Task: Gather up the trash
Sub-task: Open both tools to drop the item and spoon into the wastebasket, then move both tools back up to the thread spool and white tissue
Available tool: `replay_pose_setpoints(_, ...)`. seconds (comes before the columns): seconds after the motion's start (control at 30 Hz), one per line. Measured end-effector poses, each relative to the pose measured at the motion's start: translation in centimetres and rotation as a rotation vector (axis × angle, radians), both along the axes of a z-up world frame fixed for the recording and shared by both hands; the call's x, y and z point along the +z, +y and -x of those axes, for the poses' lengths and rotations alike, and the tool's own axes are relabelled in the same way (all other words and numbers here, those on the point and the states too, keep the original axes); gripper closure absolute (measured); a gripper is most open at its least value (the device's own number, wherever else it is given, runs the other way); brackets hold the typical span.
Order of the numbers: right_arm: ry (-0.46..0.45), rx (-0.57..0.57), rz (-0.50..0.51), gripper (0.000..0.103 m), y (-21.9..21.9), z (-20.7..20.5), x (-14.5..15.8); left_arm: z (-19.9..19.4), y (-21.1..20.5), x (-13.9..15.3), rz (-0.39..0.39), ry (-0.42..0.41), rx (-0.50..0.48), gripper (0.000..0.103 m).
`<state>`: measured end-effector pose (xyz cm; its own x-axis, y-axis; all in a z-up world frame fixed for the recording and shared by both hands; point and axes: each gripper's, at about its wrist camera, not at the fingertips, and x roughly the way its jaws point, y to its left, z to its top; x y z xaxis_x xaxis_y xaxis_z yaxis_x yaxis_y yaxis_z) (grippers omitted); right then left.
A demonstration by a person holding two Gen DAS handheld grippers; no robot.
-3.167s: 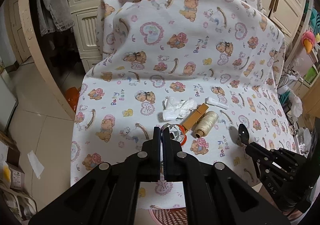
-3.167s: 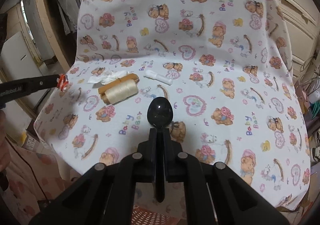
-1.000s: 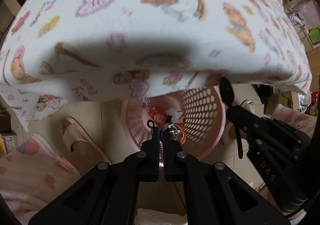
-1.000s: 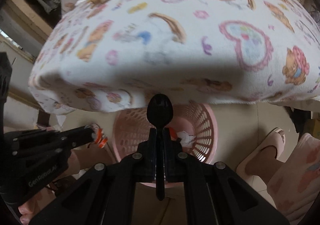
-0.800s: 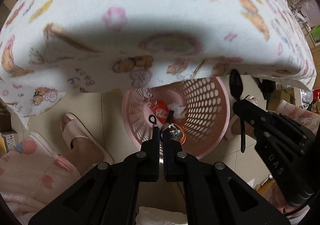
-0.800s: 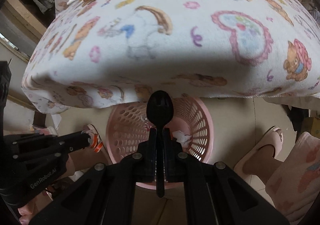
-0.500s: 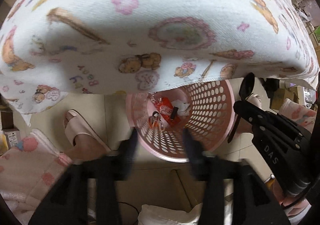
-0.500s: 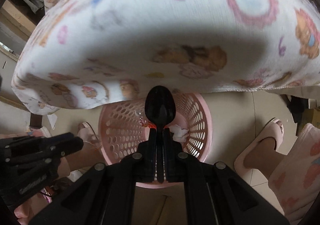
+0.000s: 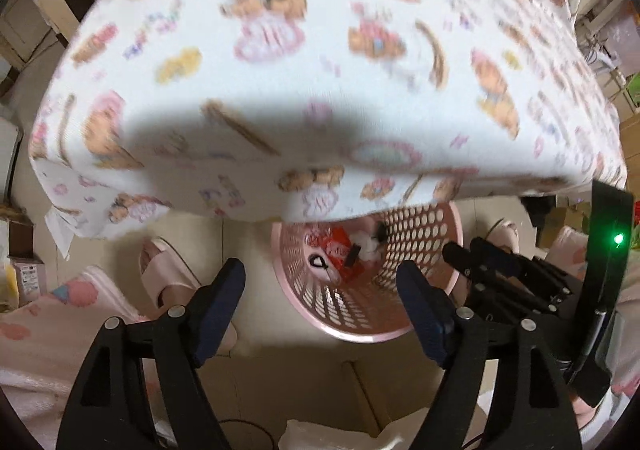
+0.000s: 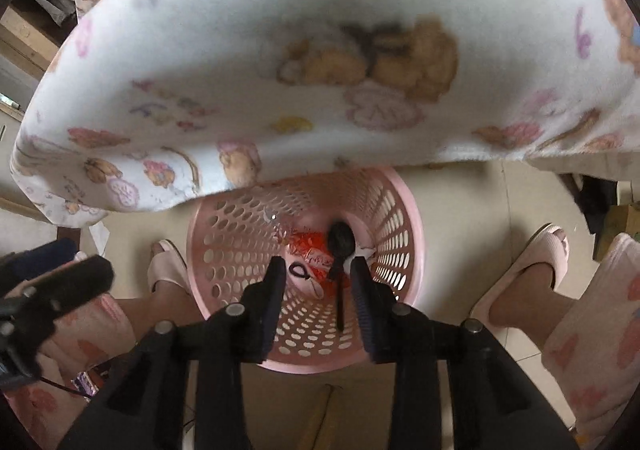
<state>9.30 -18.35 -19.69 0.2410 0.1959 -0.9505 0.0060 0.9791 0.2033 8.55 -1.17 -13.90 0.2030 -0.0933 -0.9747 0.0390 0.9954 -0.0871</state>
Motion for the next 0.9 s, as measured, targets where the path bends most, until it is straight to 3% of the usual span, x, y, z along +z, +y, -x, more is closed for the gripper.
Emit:
replay_pose_setpoints(0.1,-0.023,-0.003,-0.003,0.071,0.1,0.2,0.9,-0.1,0.6,1.4,-0.006,-0.062,0.012,0.026)
replay_pose_setpoints(0.17,-0.065,0.007,0.019,0.058,0.5,0.3,2.2,0.0,1.1,2.6,0.003,-0.112,0.032,0.025)
replay_pose_setpoints(0.3,-0.175,0.027,0.030,0.043,0.7,1.0,5.2,0.2,2.2,5.1,0.022,-0.211,0.067,0.019)
replay_pose_setpoints(0.37,-0.233,0.031,0.029,0.028,0.7,1.5,6.8,0.5,2.6,6.3,0.021,-0.263,0.077,0.015)
replay_pose_setpoints(0.57,-0.425,0.067,0.072,0.006,1.3,3.4,11.3,1.4,2.7,9.5,-0.033,-0.430,0.065,0.008)
replay_pose_setpoints(0.7,-0.499,0.065,0.079,0.000,0.9,4.0,12.9,2.1,2.3,10.6,-0.051,-0.516,0.045,0.003)
replay_pose_setpoints(0.9,-0.521,0.031,0.089,0.000,-0.1,3.9,13.5,2.7,1.8,11.3,-0.057,-0.553,0.022,0.002)
